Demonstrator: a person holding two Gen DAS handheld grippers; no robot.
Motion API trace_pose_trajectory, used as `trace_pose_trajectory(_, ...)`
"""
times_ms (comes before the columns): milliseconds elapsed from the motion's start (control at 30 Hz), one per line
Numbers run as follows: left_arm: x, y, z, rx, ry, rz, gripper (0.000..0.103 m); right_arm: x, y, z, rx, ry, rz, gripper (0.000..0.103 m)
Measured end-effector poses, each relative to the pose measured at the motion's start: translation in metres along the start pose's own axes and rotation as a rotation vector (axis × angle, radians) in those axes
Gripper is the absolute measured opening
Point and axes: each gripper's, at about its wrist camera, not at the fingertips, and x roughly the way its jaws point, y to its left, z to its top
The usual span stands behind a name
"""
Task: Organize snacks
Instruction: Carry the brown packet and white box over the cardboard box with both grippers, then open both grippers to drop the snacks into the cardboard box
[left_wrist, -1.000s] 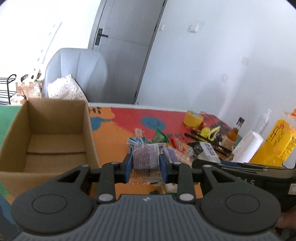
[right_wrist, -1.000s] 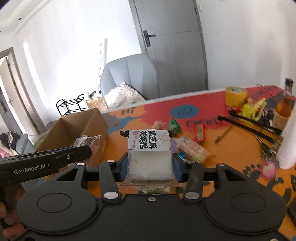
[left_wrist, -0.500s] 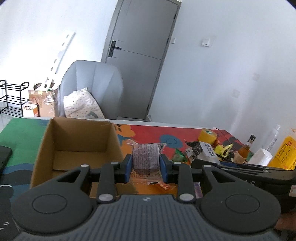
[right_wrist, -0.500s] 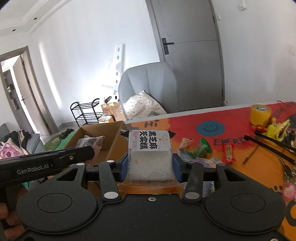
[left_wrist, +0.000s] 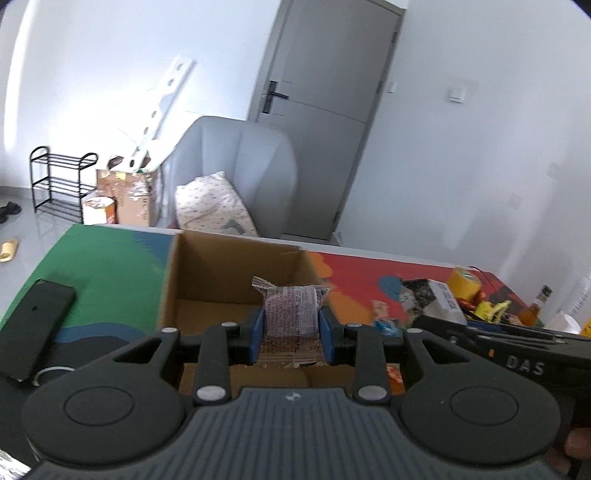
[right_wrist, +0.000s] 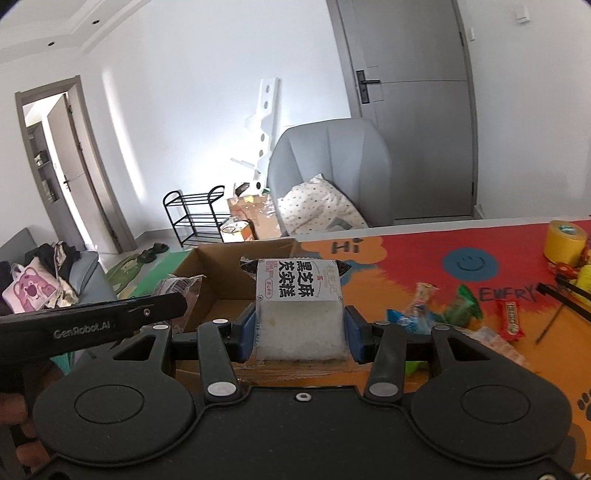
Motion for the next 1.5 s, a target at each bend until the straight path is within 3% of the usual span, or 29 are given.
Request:
trace_pose_trajectory(133,0.007,0.015,0.005,-0.023,0.01,0.032,0.031,0.005,0.008,0.002,-0.015,0.007,0.012,0.046)
trace_pose_trajectory(700,-0.01,0.041,0.01,-0.096,-0.017,0.129,0.062,0.037,0.028,0.016,0.007,0.029,0.091,0.046)
trace_pose_trajectory(800,-0.013,0.044,0.01,-0.106,-0.023,0.141,0.069,0.039,0.029,0.02,0.036,0.012,0.136,0.056)
trace_pose_trajectory(833,-0.014,0.044,0.011,-0.106,-0.025,0.144,0.071,0.039,0.029,0.02,0.039,0.006,0.138,0.064)
trace_pose_trajectory(900,-0.015,0.043,0.011,-0.105,-0.026,0.15,0.076,0.037,0.028,0.02,0.04,-0.003,0.117,0.07)
trace_pose_trajectory(1033,-0.017,0.039,0.01,-0.102,-0.012,0.157,0.087,0.032,0.019,0.018,0.059,0.008,0.086,0.071)
trace_pose_trajectory(1500,-0.008,0.006,-0.003,-0.07,0.048,0.113,0.094,-0.005,-0.023,-0.005,0.109,0.024,-0.025,0.082)
